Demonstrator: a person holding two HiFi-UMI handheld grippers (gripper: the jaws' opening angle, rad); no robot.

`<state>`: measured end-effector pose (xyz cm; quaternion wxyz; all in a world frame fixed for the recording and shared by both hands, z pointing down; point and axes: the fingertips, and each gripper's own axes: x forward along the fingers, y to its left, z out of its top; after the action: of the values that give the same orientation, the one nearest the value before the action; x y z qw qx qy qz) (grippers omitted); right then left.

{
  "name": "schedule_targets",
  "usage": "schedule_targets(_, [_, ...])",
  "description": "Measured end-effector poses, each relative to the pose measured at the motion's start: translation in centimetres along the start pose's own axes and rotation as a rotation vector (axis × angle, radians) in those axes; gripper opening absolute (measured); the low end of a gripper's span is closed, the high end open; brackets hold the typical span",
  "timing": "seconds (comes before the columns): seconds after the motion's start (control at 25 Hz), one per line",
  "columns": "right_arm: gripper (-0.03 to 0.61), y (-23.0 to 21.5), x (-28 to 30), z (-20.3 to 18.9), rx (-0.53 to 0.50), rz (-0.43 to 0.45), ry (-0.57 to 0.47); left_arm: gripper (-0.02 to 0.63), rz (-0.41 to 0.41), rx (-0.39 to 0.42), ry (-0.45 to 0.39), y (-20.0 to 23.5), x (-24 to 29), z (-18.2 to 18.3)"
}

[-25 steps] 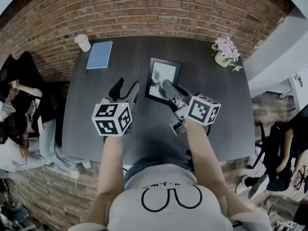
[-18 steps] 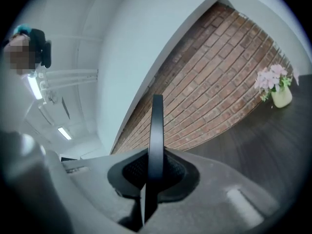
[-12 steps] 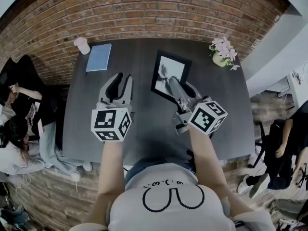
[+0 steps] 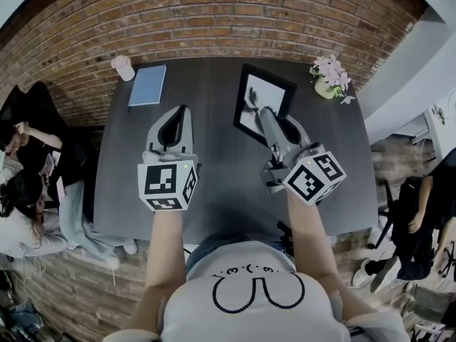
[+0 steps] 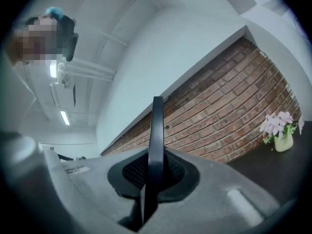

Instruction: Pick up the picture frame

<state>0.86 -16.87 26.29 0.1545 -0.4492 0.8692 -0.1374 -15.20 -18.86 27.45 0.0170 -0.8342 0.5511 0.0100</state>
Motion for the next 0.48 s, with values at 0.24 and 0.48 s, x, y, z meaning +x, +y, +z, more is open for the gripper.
schedule_targets(0.24, [0.017,0.42,-0.17,0.41,-0.012,-0.002,-0.025,-0.002,-0.002,0.002,-0.027,0.19,-0.34,0.71])
schedule_targets(0.48, [0.017,0.63,-0.25,0.42,-0.029,-0.005,-0.022,-0.002,-0.002,0.014,-0.036,-0.08,-0.40,1.12])
